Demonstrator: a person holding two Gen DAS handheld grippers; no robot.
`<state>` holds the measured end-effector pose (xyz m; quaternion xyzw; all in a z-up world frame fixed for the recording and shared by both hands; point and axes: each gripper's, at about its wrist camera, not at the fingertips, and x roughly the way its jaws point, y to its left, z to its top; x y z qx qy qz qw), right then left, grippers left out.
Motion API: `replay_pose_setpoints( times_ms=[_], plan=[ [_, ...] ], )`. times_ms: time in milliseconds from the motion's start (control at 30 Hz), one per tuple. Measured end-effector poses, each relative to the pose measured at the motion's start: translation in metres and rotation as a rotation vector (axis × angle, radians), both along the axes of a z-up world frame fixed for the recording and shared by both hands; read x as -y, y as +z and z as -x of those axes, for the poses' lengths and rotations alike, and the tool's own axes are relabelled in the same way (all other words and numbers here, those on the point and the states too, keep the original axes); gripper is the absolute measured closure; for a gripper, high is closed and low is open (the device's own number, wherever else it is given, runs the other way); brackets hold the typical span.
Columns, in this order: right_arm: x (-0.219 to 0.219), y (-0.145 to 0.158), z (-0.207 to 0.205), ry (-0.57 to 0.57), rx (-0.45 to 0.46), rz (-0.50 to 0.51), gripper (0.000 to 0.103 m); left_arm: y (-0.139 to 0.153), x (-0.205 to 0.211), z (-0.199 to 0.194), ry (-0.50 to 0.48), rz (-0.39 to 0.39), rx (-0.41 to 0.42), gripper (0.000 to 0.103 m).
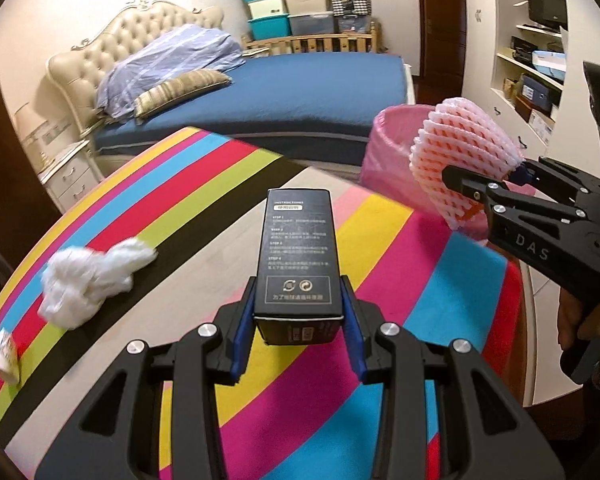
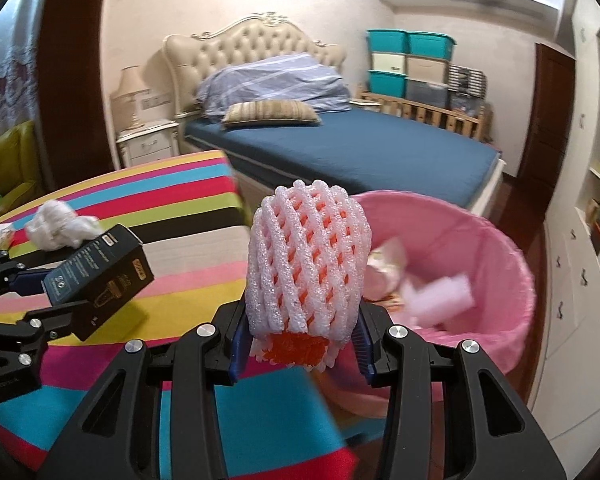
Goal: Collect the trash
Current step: 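Hold both tools over the pink bin and open both grippers to drop the items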
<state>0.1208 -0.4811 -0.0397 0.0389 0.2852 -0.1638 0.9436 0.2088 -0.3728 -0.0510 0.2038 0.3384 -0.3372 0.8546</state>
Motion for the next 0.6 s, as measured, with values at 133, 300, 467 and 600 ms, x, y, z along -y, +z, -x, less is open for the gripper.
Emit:
replay_pose_setpoints(
  times_ms=[133,300,467,600],
  plan=[
    [0.023,0.002,0.006,-0.022,0.012,-0.003,0.062,0.003,0.03,-0.003,-0.034,0.014,-0.01,0.065],
    [0.053,0.015,0.016,-0.068,0.049,0.0,0.062,0.008,0.071,-0.017,-0.061,0.049,-0.059,0.065],
    [0.093,0.022,0.021,-0.124,0.059,0.023,0.062,0.019,0.11,-0.036,-0.071,0.106,-0.114,0.065],
    [0.122,0.02,0.017,-0.154,0.044,0.004,0.062,0.025,0.148,-0.046,-0.086,0.148,-0.147,0.065]
  ],
)
